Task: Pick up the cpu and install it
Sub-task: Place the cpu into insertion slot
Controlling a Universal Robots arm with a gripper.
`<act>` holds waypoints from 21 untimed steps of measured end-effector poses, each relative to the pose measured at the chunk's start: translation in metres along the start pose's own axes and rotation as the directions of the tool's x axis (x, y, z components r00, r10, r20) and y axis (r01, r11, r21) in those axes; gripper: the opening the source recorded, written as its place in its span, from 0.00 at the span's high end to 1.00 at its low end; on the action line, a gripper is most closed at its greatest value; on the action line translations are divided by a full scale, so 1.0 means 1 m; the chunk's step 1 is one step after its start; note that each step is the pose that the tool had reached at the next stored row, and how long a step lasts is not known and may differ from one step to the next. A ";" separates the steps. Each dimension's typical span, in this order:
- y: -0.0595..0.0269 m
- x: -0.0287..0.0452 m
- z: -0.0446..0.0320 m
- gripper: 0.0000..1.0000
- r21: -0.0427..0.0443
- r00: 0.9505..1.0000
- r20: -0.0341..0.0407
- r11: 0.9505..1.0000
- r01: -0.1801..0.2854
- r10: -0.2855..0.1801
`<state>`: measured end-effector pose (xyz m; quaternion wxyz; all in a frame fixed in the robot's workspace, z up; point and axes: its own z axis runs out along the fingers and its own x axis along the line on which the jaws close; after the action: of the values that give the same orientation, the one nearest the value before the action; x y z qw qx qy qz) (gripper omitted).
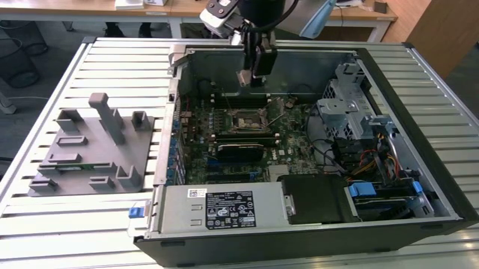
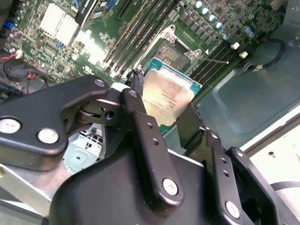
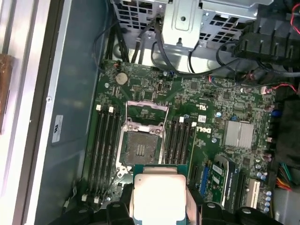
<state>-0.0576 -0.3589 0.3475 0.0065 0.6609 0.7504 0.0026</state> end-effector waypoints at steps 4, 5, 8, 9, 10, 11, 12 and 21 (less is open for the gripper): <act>0.0006 0.0050 0.0046 0.47 0.000 1.000 0.000 1.000 -0.023 0.023; 0.0007 0.0066 0.0064 0.47 0.000 1.000 0.000 1.000 -0.023 0.023; 0.0012 0.0105 0.0119 0.47 0.000 1.000 0.000 1.000 -0.024 0.024; 0.0012 0.0109 0.0139 0.47 0.000 1.000 0.000 1.000 -0.024 0.024; 0.0012 0.0110 0.0157 0.47 0.000 1.000 0.000 1.000 -0.025 0.025; 0.0013 0.0111 0.0174 0.47 0.000 1.000 0.000 1.000 -0.026 0.026; 0.0016 0.0113 0.0192 0.47 0.000 1.000 0.000 1.000 -0.028 0.028; 0.0027 0.0124 0.0300 0.47 0.000 0.998 0.002 0.998 -0.062 0.062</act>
<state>-0.0562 -0.3464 0.3174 0.0072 0.6838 0.7296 0.0018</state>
